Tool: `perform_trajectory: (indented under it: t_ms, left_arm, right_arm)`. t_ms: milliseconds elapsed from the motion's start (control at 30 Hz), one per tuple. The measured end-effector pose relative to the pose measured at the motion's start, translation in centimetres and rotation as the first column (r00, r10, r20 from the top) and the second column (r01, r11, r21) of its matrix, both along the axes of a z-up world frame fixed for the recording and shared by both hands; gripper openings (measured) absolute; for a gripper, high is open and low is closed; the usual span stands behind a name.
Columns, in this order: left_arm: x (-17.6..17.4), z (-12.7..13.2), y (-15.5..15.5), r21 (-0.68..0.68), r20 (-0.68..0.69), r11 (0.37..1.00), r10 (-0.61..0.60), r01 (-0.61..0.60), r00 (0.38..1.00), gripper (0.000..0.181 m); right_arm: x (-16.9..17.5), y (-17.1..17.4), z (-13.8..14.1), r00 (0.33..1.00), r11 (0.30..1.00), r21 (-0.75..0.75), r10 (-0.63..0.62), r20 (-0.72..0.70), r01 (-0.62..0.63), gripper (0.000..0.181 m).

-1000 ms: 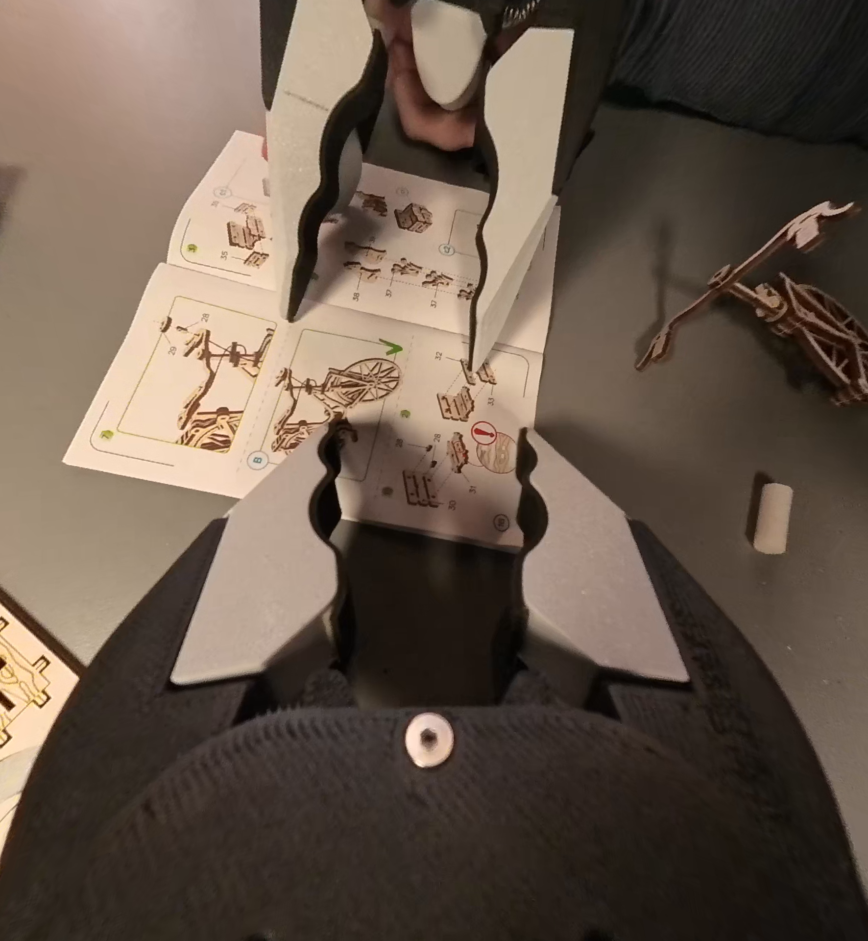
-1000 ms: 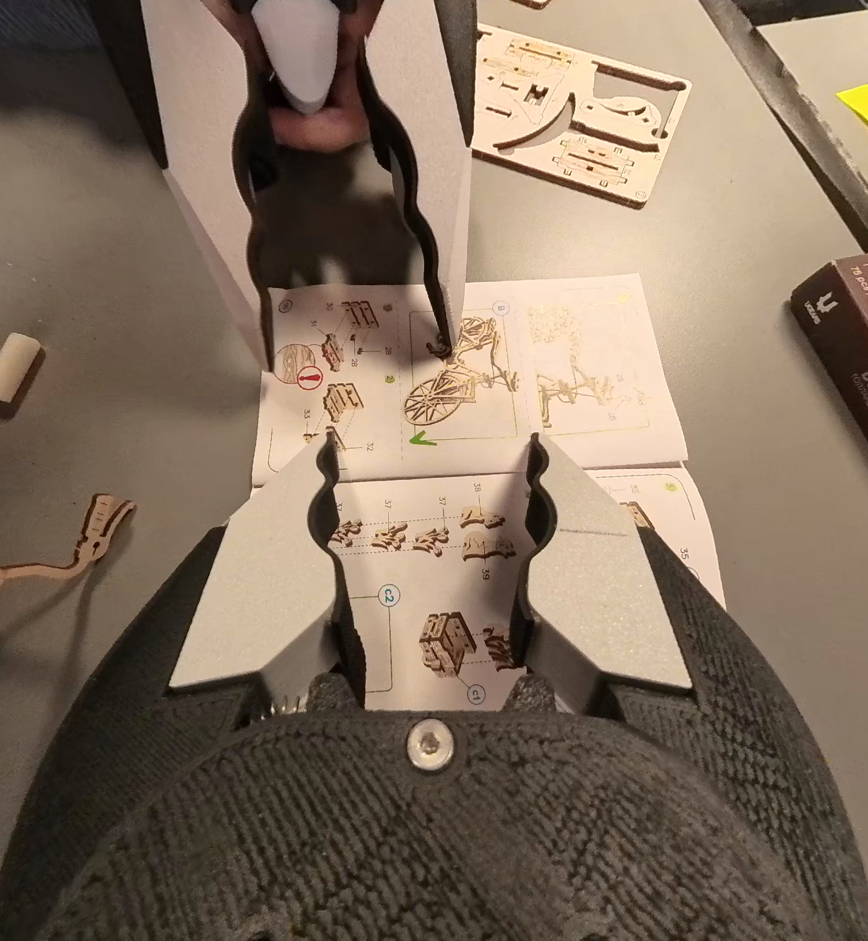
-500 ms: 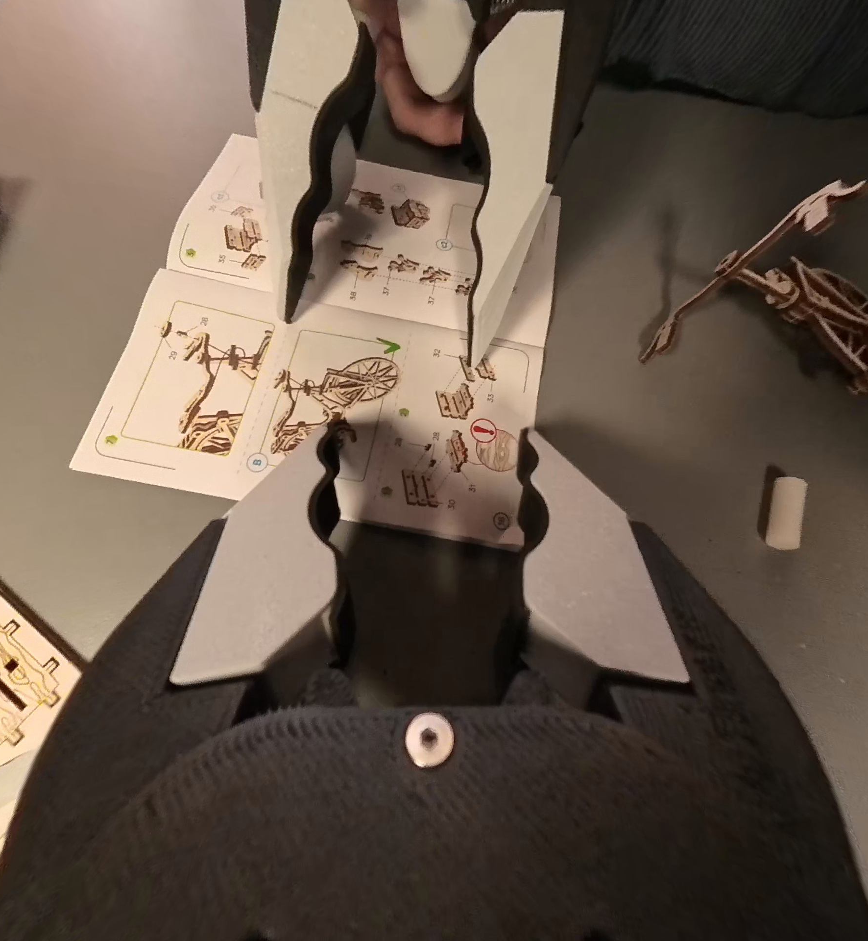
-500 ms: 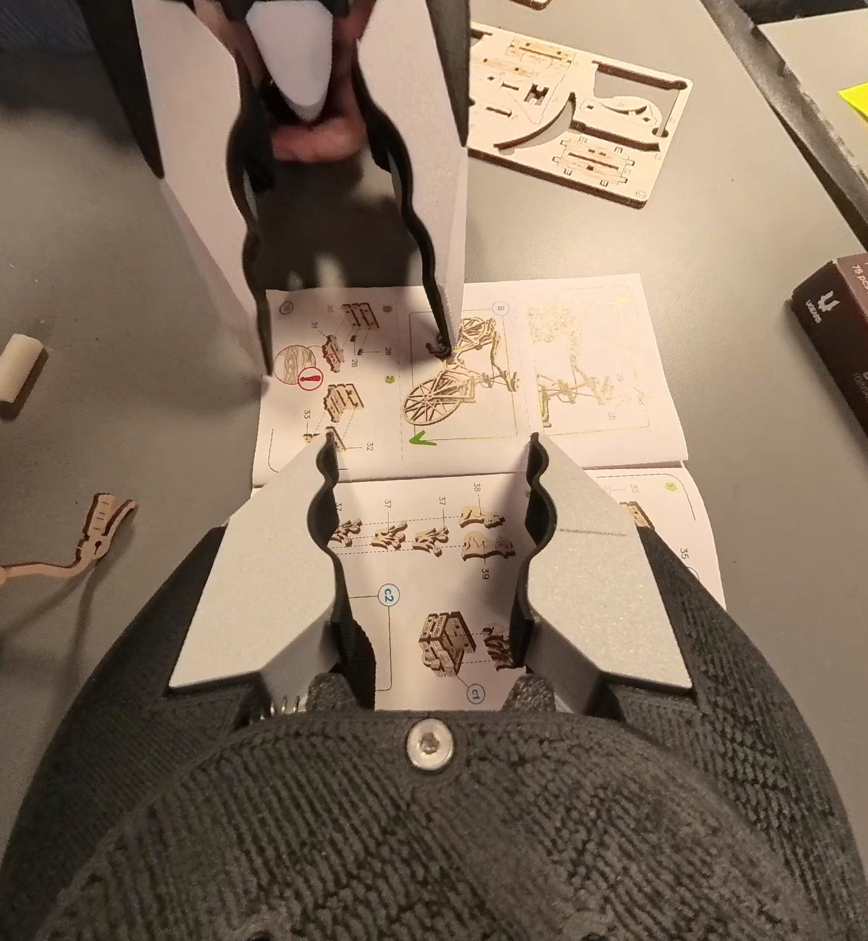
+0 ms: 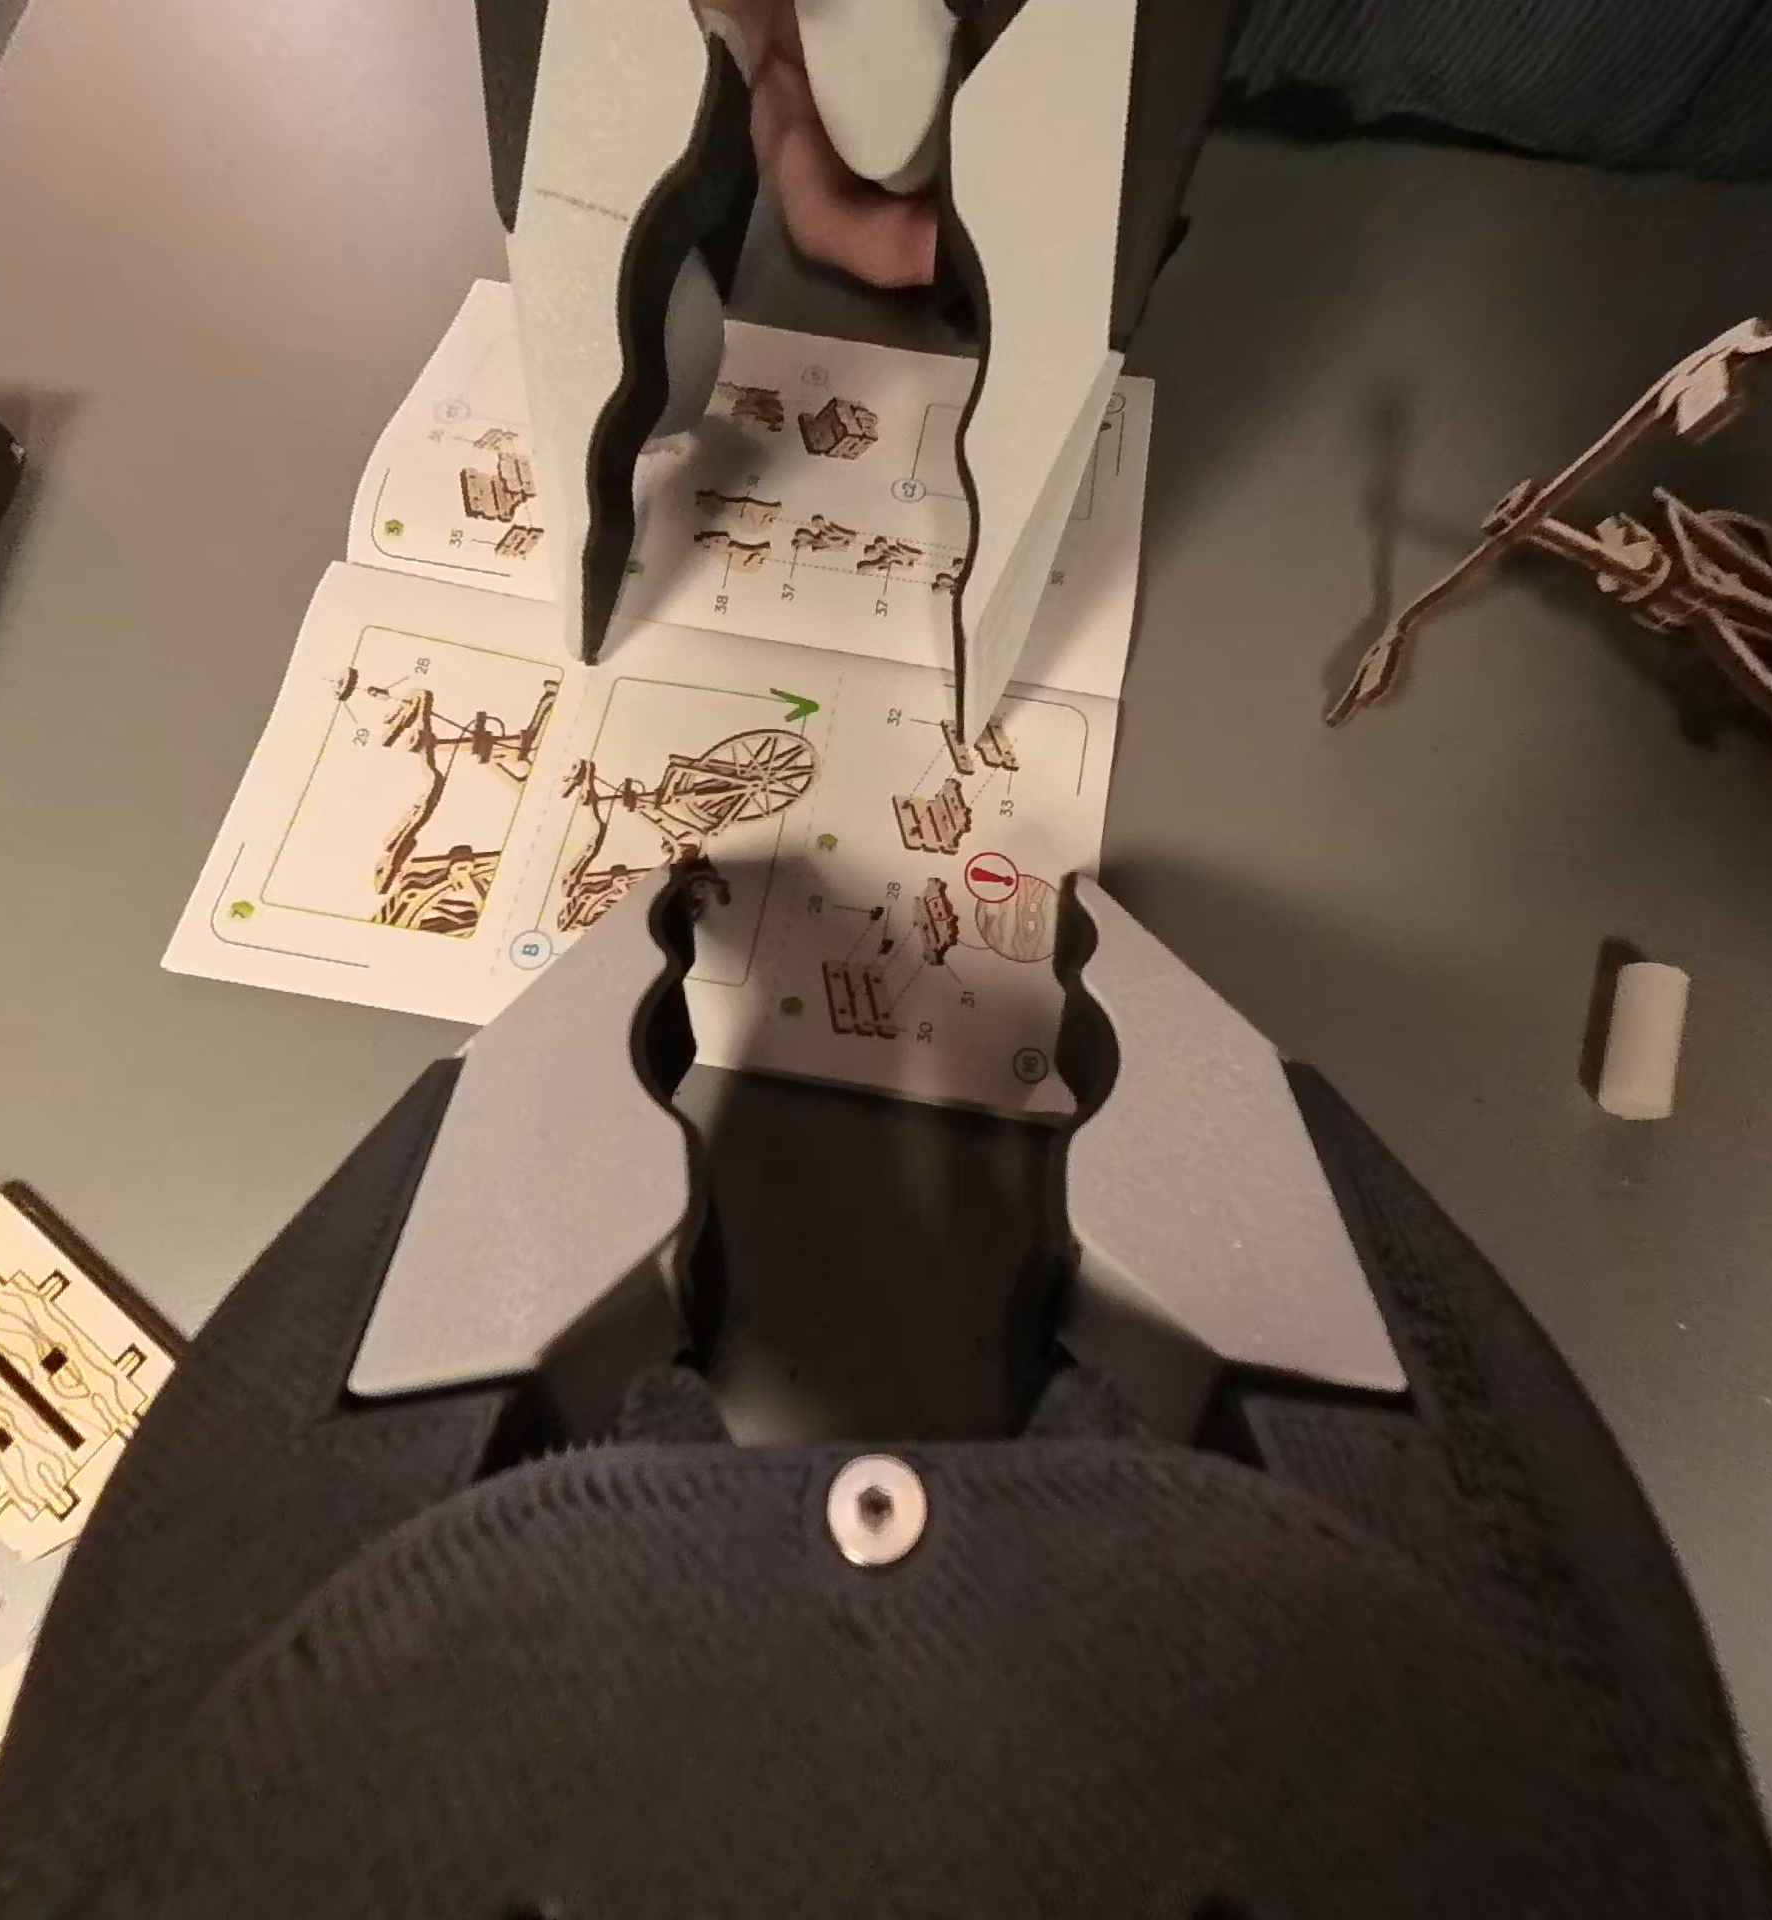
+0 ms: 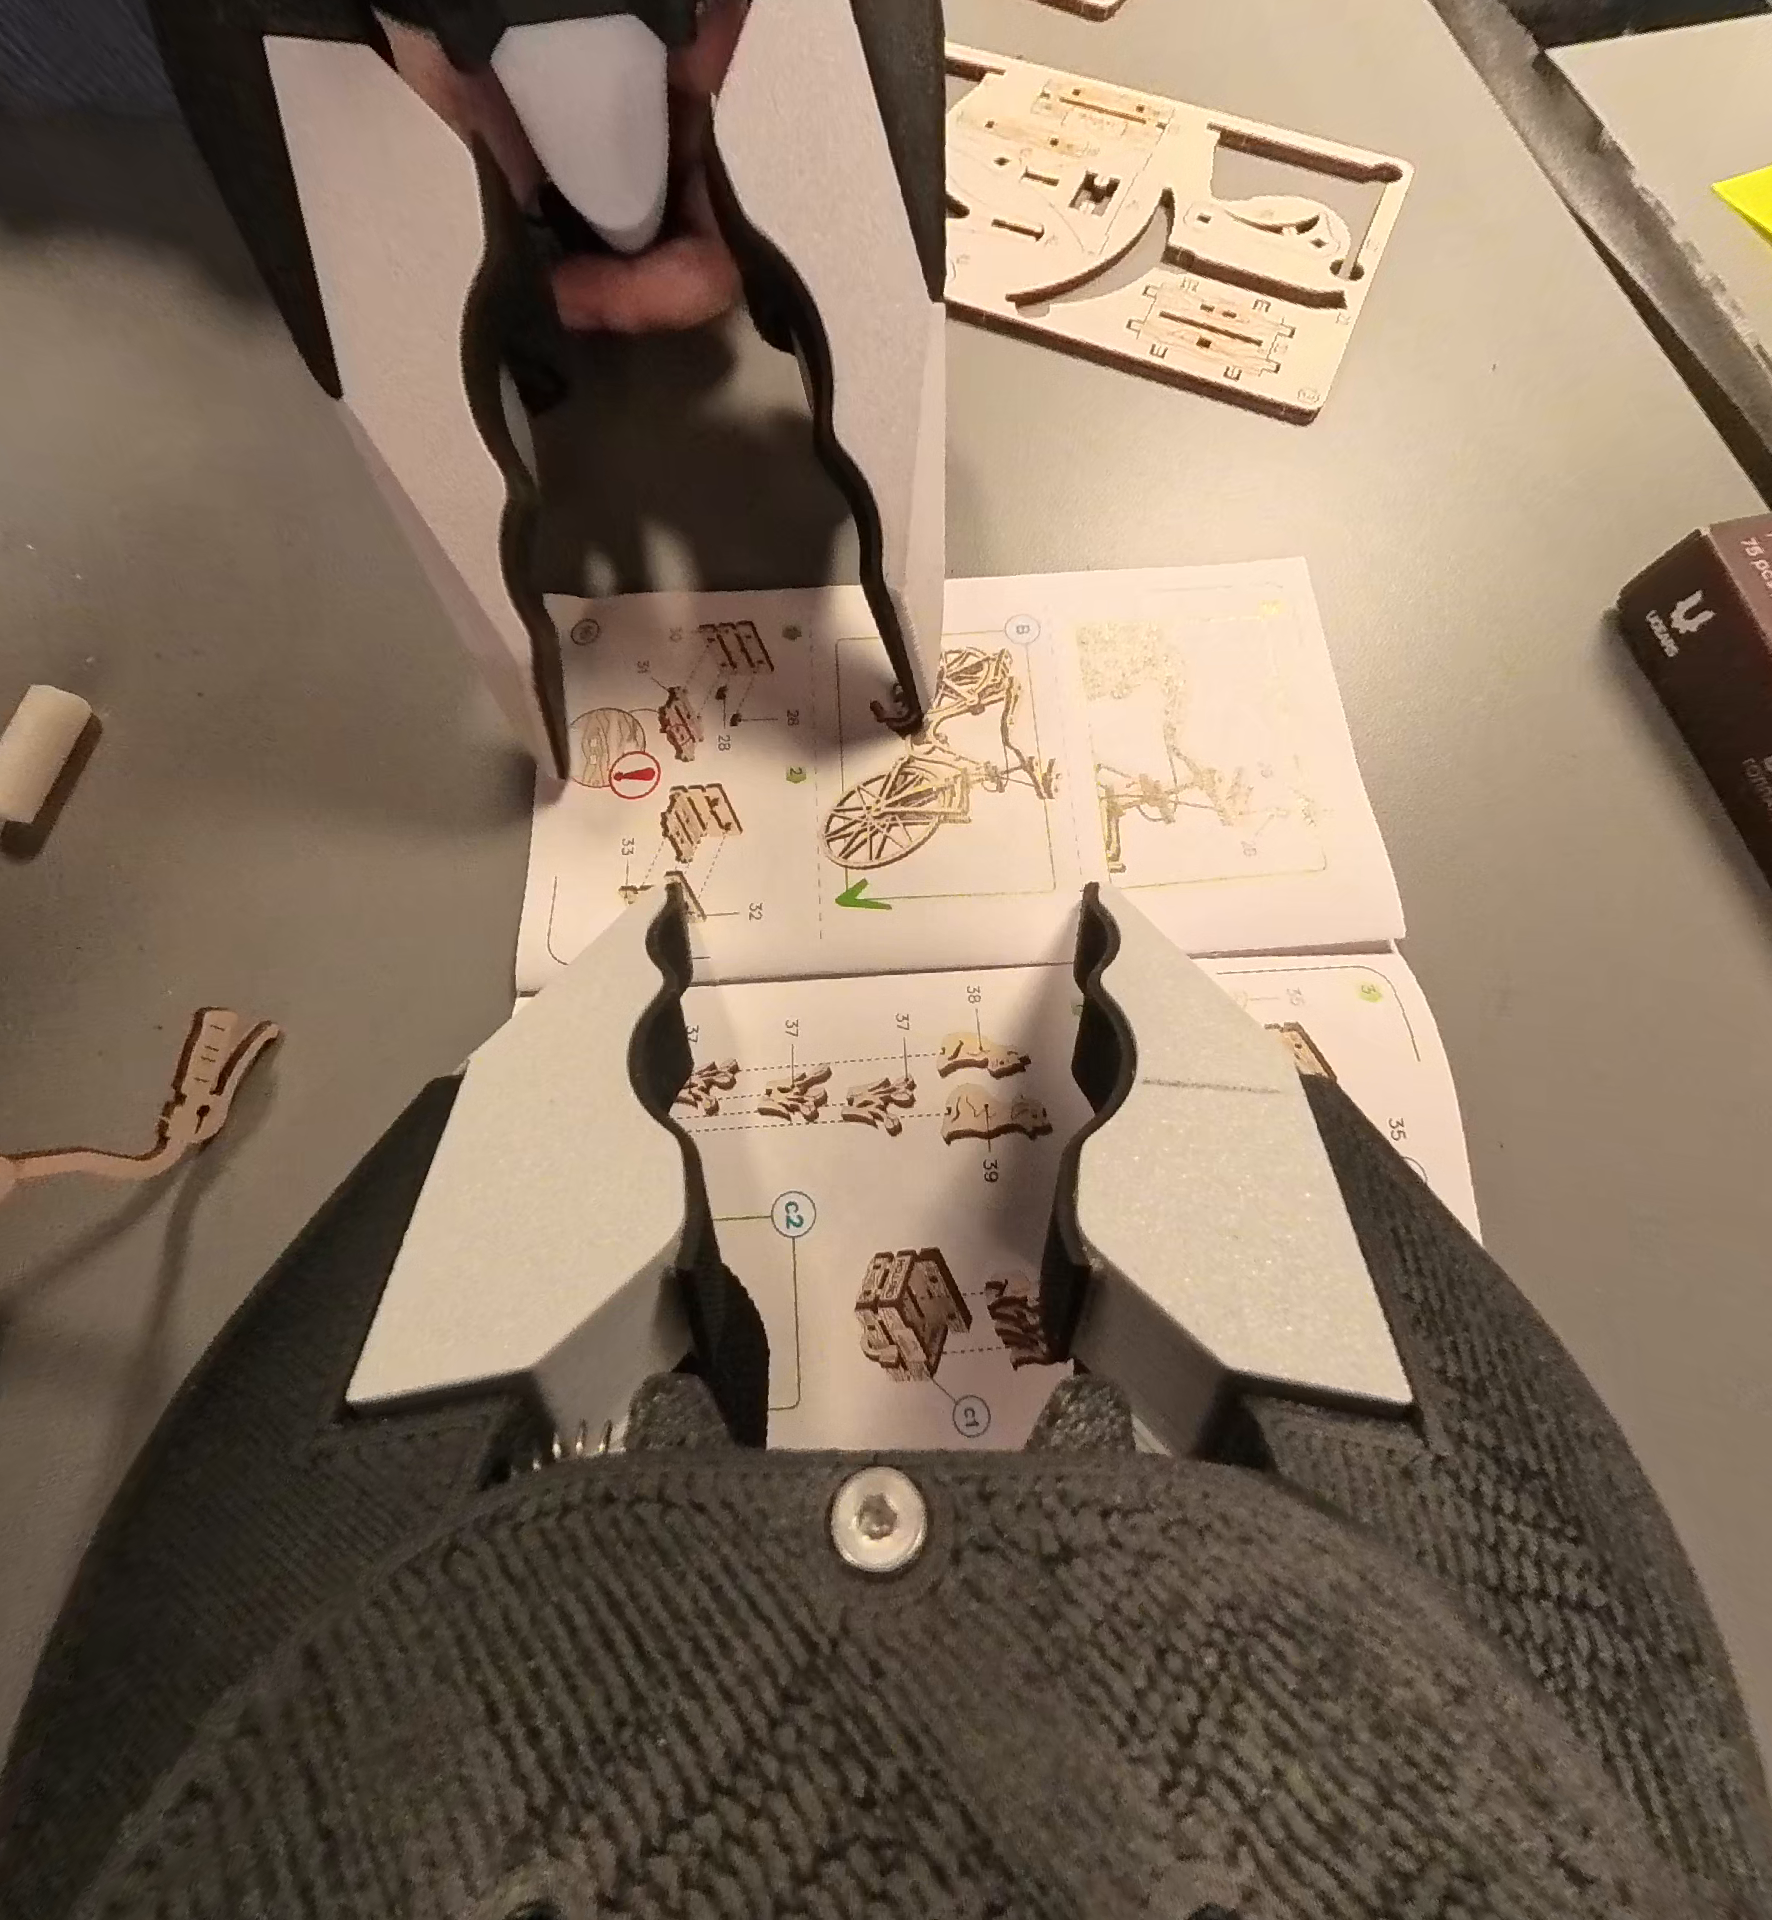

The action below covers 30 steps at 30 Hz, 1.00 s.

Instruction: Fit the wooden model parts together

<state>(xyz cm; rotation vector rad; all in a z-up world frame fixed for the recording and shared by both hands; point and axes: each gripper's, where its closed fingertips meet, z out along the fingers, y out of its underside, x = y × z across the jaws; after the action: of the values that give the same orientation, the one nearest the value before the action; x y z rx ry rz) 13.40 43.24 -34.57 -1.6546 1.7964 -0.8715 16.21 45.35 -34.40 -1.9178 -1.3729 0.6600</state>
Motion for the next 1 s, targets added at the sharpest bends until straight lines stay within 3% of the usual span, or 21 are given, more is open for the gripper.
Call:
perform_trajectory:
  t_ms: [1000]
  left_arm:
    - [0.01, 0.05, 0.02, -0.009, 0.002, 1.0, 0.004, -0.004, 1.0, 0.069]
  right_arm:
    - [0.03, 0.05, 0.03, 1.0, 1.0, -0.004, -0.004, -0.003, 0.004, 0.072]
